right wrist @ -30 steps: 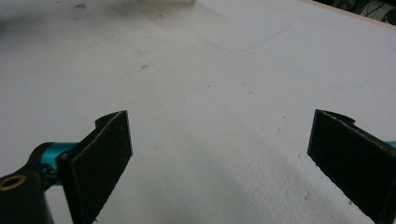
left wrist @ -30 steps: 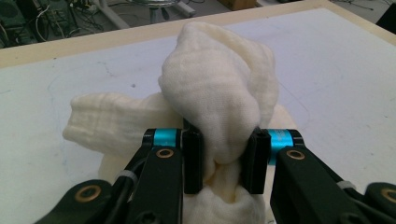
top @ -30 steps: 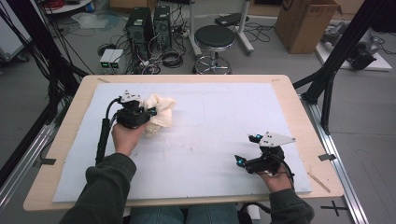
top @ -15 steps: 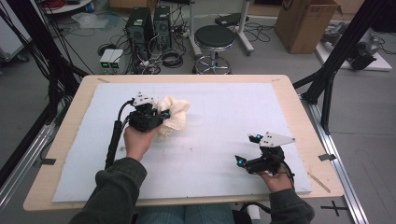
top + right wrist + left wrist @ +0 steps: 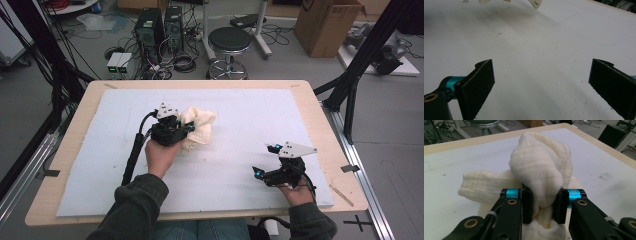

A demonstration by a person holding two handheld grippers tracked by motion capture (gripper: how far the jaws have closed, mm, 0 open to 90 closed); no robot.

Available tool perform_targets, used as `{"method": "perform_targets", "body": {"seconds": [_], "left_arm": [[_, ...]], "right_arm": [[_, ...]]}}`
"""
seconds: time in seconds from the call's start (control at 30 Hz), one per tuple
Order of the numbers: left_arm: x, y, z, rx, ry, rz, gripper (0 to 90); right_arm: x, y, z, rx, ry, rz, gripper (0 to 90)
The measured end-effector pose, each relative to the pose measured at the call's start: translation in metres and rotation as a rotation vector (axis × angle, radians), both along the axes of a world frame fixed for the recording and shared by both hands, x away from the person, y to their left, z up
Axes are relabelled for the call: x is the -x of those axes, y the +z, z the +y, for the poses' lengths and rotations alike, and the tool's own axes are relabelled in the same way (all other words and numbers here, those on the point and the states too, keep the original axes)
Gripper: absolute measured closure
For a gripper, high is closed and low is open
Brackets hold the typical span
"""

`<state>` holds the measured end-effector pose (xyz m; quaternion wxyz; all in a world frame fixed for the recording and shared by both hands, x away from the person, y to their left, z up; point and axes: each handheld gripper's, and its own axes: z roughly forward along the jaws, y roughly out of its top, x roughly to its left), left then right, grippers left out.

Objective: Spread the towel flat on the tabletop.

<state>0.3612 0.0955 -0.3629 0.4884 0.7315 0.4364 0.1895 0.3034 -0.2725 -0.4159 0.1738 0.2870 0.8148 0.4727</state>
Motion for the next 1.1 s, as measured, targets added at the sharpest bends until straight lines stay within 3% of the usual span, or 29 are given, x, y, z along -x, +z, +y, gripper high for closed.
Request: {"method": "perform_targets", "body": {"seconds": [0.23, 0.33, 0.4, 0.53, 0.57, 0.73, 0.83, 0.93, 1.1], "left_arm": [[0.005, -0.011, -0.021, 0.026, -0.025, 0.032, 73.7], [0.004, -0.021, -0.028, -0.008, -0.027, 0.049, 73.5], [0.003, -0.031, -0.03, 0.012, -0.023, 0.076, 73.4], [0.001, -0.044, -0.038, -0.03, -0.019, 0.107, 72.7], [-0.001, -0.046, -0.04, -0.015, -0.015, 0.114, 72.3], [-0.008, -0.056, -0.044, -0.024, -0.015, 0.156, 70.3], [-0.011, -0.062, -0.046, -0.046, -0.025, 0.176, 67.1], [-0.013, -0.063, -0.044, -0.028, -0.042, 0.185, 59.3], [-0.011, -0.049, -0.031, 0.008, -0.064, 0.143, 42.6]], "right_arm": [[0.0, -0.001, -0.001, -0.001, -0.002, 0.005, 5.6], [0.0, -0.002, -0.001, 0.003, -0.005, 0.008, 5.6], [0.0, -0.002, -0.001, 0.008, 0.001, 0.0, 5.6], [0.0, -0.004, 0.0, 0.017, 0.004, 0.011, 5.6], [0.0, -0.004, 0.0, 0.02, 0.005, 0.011, 5.6], [-0.001, -0.006, 0.003, 0.029, 0.014, 0.021, 5.6], [-0.001, -0.006, 0.006, 0.035, 0.021, 0.027, 5.6], [-0.004, -0.007, 0.011, 0.024, 0.029, 0.036, 5.7], [-0.011, -0.004, 0.025, 0.021, 0.058, 0.055, 5.9]]}}
